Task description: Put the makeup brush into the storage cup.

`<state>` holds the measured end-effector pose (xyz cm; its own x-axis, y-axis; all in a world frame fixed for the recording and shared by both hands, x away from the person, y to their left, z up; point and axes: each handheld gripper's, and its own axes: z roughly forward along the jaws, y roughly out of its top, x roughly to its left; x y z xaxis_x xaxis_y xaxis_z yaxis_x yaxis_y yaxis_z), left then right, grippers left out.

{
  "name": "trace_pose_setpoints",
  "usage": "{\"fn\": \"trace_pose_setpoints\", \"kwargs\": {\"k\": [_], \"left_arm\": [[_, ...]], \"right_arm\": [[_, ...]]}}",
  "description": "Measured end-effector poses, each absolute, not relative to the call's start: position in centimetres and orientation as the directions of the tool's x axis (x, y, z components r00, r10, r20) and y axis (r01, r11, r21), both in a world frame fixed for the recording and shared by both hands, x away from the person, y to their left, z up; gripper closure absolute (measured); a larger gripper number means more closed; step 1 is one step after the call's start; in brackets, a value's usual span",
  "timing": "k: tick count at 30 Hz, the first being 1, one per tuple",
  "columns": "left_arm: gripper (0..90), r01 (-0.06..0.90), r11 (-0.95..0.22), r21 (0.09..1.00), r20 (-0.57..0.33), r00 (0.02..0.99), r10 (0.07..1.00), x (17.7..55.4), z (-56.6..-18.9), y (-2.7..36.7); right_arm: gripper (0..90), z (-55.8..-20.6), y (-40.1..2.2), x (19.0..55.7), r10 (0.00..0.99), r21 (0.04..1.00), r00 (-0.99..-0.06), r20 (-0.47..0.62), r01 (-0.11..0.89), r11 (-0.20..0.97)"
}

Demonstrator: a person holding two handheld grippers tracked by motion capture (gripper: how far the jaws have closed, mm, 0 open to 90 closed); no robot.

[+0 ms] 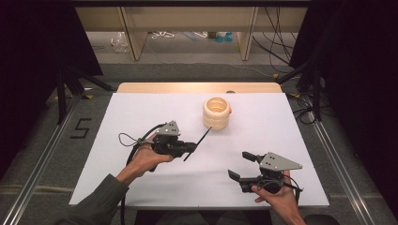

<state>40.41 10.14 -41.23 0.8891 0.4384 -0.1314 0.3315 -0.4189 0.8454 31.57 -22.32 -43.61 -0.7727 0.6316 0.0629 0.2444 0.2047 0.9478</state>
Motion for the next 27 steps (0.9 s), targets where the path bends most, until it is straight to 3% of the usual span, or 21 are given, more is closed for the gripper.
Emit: {"fn": "trace_pose_setpoints", "kwargs": {"k": [15, 27], "left_arm": [[85.1, 0.359, -0.301, 0.883, -0.199, 0.869, 0.453, 39.6, -41.9, 10.0], [85.0, 0.35, -0.274, 0.896, -0.208, 0.875, 0.437, 38.7, -42.3, 9.2]], "right_arm": [[18.2, -43.5, -22.2, 31.6, 0.63, 0.951, -0.774, 0.07, 0.241, 0.191], [16.5, -43.1, -21.6, 32.6, 0.619, 0.952, -0.779, 0.103, 0.257, 0.166]]}}
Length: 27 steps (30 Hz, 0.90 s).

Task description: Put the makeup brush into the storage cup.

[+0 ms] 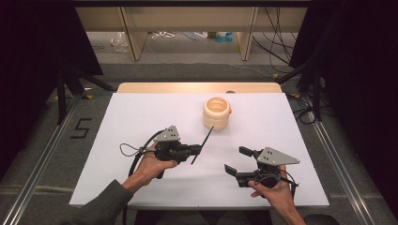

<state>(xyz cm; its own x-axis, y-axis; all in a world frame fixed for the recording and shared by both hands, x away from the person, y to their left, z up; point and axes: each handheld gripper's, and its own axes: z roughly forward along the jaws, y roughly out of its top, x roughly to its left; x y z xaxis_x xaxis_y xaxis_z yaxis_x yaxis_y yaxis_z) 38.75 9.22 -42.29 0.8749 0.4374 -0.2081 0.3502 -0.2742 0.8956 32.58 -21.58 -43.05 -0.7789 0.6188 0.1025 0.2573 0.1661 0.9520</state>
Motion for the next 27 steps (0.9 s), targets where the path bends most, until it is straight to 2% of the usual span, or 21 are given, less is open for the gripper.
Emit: {"fn": "trace_pose_setpoints", "kwargs": {"k": [6, 12, 24, 27], "left_arm": [[85.1, 0.347, -0.264, 0.9, -0.213, 0.879, 0.428, 38.4, -42.3, 8.9], [85.1, 0.353, -0.231, 0.907, -0.231, 0.874, 0.427, 38.2, -42.3, 8.7], [85.0, 0.344, -0.199, 0.918, -0.23, 0.869, 0.439, 38.2, -42.4, 8.7], [85.0, 0.347, -0.193, 0.918, -0.235, 0.867, 0.438, 38.1, -42.4, 8.7]], "right_arm": [[15.9, -42.8, -20.8, 33.9, 0.596, 0.96, -0.787, 0.161, 0.265, 0.09], [17.9, -42.7, -20.2, 34.8, 0.602, 0.959, -0.778, 0.181, 0.275, 0.067], [26.9, -42.2, -19.4, 36.4, 0.583, 0.958, -0.785, 0.21, 0.284, 0.038], [32.0, -42.0, -18.9, 36.6, 0.573, 0.96, -0.793, 0.208, 0.278, 0.037]]}}
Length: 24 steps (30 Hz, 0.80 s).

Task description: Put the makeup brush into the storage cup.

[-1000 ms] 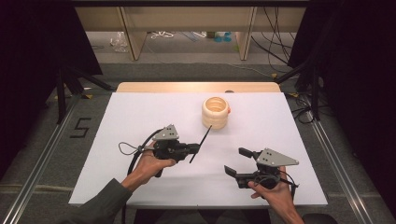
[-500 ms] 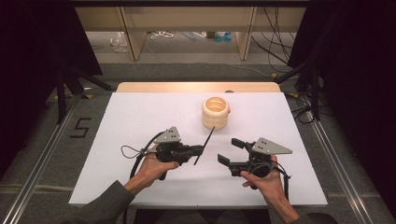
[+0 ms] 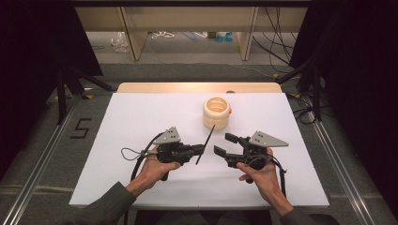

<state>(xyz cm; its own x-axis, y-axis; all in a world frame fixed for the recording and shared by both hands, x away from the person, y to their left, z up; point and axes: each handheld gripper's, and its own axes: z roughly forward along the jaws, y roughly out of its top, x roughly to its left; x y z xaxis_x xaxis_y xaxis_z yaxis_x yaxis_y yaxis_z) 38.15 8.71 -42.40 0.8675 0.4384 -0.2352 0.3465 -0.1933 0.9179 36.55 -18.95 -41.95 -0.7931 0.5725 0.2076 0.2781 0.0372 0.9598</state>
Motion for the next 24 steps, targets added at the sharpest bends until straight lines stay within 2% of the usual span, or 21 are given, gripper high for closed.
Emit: {"fn": "trace_pose_setpoints", "kwargs": {"k": [14, 24], "left_arm": [[85.1, 0.346, -0.189, 0.919, -0.239, 0.87, 0.432, 38.1, -42.4, 8.6], [85.1, 0.327, -0.179, 0.928, -0.227, 0.877, 0.423, 37.9, -42.2, 8.5]], "right_arm": [[48.5, -41.7, -16.8, 37.5, 0.529, 0.956, -0.818, 0.225, 0.29, 0.042], [59.0, -41.7, -16.7, 37.9, 0.501, 0.945, -0.815, 0.29, 0.326, -0.017]]}}
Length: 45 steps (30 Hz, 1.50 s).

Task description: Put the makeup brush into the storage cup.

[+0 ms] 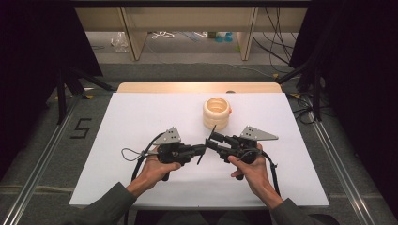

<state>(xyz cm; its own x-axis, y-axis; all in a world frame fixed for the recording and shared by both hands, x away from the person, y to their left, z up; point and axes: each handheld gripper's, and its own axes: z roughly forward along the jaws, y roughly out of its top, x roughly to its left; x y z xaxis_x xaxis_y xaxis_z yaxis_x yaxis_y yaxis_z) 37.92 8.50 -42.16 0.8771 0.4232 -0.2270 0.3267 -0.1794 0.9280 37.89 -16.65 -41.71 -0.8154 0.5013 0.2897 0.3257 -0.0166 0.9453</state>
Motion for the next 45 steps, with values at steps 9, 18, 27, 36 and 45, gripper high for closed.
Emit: {"fn": "trace_pose_setpoints", "kwargs": {"k": [9, 18, 27, 36, 45], "left_arm": [[85.1, 0.316, -0.168, 0.934, -0.223, 0.881, 0.418, 37.69, -41.93, 8.3], [85.0, 0.306, -0.164, 0.938, -0.216, 0.884, 0.415, 37.64, -41.8, 8.26], [85.0, 0.298, -0.165, 0.94, -0.209, 0.887, 0.411, 37.59, -41.73, 8.21], [85.0, 0.293, -0.162, 0.942, -0.209, 0.893, 0.399, 37.54, -41.67, 8.2], [73.3, 0.299, -0.173, 0.938, -0.213, 0.895, 0.392, 37.42, -41.64, 8.11]], "right_arm": [[66.4, -41.7, -16.63, 38.12, 0.463, 0.926, -0.81, 0.361, 0.371, -0.073], [72.4, -41.67, -16.58, 38.06, 0.443, 0.922, -0.815, 0.374, 0.378, -0.082], [78.8, -41.75, -16.56, 38.14, 0.431, 0.919, -0.816, 0.385, 0.384, -0.094], [85.6, -41.96, -16.8, 38.24, 0.393, 0.897, -0.808, 0.438, 0.42, -0.137], [85.7, -41.68, -16.82, 38.06, 0.398, 0.907, -0.817, 0.418, 0.403, -0.124]]}}
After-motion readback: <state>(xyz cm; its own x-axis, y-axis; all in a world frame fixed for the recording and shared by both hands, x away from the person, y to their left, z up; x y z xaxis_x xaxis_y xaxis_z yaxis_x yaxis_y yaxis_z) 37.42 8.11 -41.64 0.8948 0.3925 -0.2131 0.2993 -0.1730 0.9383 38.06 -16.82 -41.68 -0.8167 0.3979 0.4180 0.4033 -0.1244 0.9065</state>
